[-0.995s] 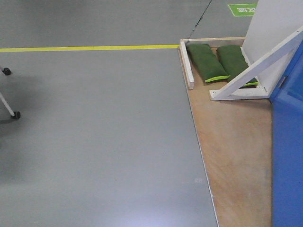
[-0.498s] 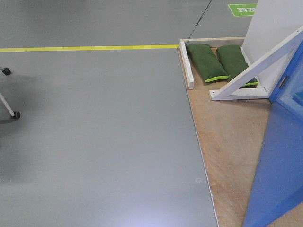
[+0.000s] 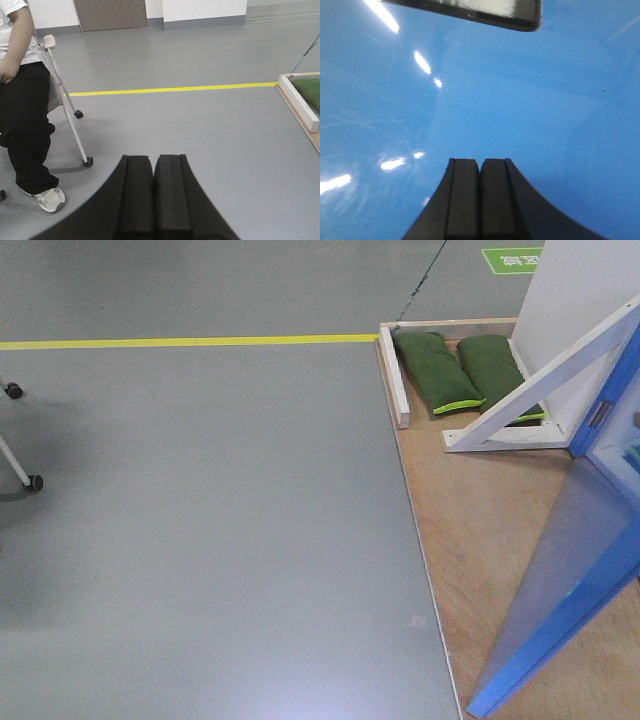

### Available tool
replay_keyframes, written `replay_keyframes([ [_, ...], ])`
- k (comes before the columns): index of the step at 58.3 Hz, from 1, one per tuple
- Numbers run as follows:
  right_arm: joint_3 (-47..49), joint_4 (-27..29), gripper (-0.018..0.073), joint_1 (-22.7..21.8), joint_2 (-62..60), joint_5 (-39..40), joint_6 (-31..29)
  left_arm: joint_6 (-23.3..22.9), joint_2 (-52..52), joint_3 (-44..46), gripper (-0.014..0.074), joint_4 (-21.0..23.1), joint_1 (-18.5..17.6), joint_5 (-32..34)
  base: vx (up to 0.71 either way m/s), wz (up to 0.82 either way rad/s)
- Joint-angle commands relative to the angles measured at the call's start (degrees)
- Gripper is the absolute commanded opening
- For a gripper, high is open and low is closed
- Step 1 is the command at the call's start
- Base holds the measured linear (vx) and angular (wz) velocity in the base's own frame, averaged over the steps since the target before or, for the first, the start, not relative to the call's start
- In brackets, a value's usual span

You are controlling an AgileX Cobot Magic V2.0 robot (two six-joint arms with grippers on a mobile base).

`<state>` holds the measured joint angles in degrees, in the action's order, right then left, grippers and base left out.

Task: Move to blue door and open it
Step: 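Push the blue door panel away with the right gripper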

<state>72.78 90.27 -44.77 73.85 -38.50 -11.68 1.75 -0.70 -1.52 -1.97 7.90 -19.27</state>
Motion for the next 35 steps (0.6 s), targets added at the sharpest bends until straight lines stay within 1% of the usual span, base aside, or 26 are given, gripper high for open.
replay_keyframes([
  [1,2.01,-2.01,0.0002,4.84,-1.87,2.26,-0.90,-0.13,-0.83,-0.24,0.0070,0.29,-0.36,5.01,0.00,0.00],
  [8,2.01,-5.88,0.0002,10.18,-1.57,9.17,-0.90,-0.13,-0.83,-0.24,0.0070,0.29,-0.36,5.01,0.00,0.00],
  [19,2.01,-10.01,0.0002,18.45,0.17,16.55,-0.90,-0.13,-0.83,-0.24,0.0070,0.29,-0.36,5.01,0.00,0.00],
  [29,2.01,-13.46,0.0002,25.32,1.96,19.84,-0.90,-0.13,-0.83,-0.24,0.0070,0.29,-0.36,5.01,0.00,0.00],
  [35,2.01,-13.92,0.0002,29.00,3.02,20.00,-0.90,-0.13,-0.83,-0.24,0.0070,0.29,-0.36,5.01,0.00,0.00],
])
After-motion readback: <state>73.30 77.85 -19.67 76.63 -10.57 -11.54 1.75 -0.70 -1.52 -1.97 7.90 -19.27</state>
